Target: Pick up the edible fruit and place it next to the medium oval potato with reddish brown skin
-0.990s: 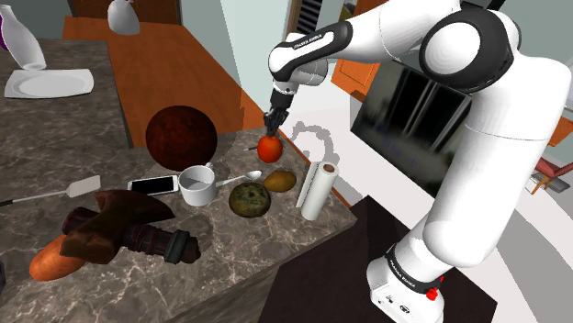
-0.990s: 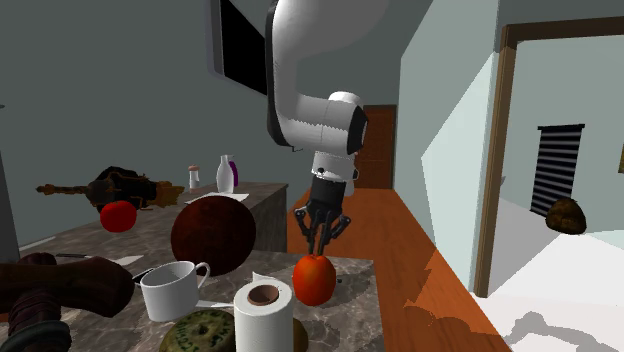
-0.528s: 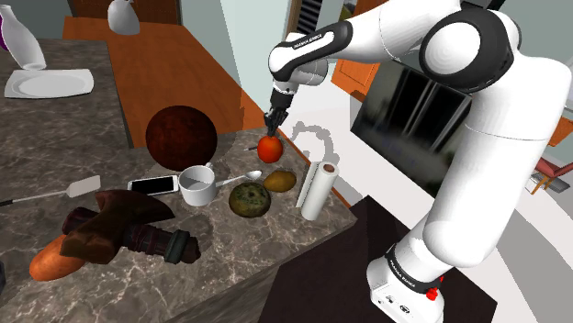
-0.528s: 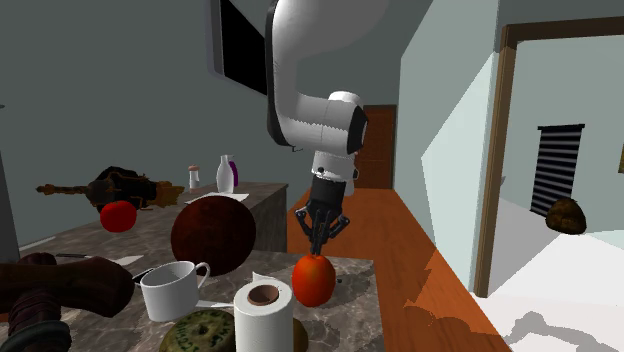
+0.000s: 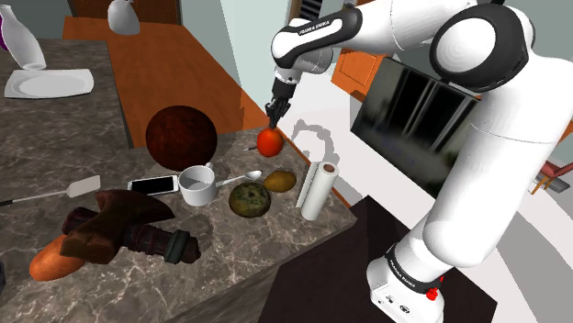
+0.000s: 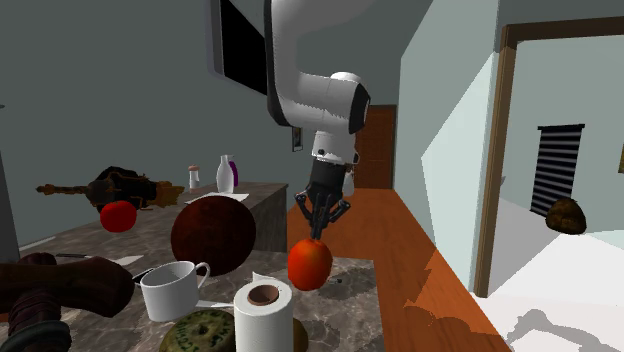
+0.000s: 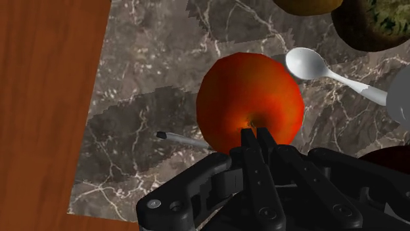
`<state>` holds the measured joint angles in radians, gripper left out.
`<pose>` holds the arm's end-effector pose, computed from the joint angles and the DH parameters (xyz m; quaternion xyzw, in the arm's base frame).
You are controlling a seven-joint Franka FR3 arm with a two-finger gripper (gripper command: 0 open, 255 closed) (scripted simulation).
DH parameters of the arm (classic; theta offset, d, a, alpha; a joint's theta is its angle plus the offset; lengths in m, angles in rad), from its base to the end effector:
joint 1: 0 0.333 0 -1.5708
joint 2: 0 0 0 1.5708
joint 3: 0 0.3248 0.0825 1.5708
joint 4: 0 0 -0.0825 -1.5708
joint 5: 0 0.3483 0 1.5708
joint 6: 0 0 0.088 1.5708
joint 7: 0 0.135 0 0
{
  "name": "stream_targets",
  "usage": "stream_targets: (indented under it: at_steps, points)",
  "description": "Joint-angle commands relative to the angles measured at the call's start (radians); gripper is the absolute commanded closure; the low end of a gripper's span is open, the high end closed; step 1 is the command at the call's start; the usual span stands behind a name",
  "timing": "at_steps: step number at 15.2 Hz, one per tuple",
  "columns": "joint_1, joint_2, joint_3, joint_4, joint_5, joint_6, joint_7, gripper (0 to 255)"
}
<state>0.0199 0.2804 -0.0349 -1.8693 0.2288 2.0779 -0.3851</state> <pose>0.5852 0.0094 0.3614 -0.9871 -0.1253 0.0162 0.0981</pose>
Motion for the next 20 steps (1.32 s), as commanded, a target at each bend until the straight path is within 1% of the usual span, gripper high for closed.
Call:
stream_targets:
  at_steps: [1,11,20]
  points:
    - [0.0,-0.009,0.0,0.013,-0.003,-0.021,0.005,255]
    - [-0.001,-0.056,-0.004,0.085,-0.016,-0.138,0.03,255]
    - [-0.002,-0.082,-0.006,0.171,-0.025,-0.249,0.051,255]
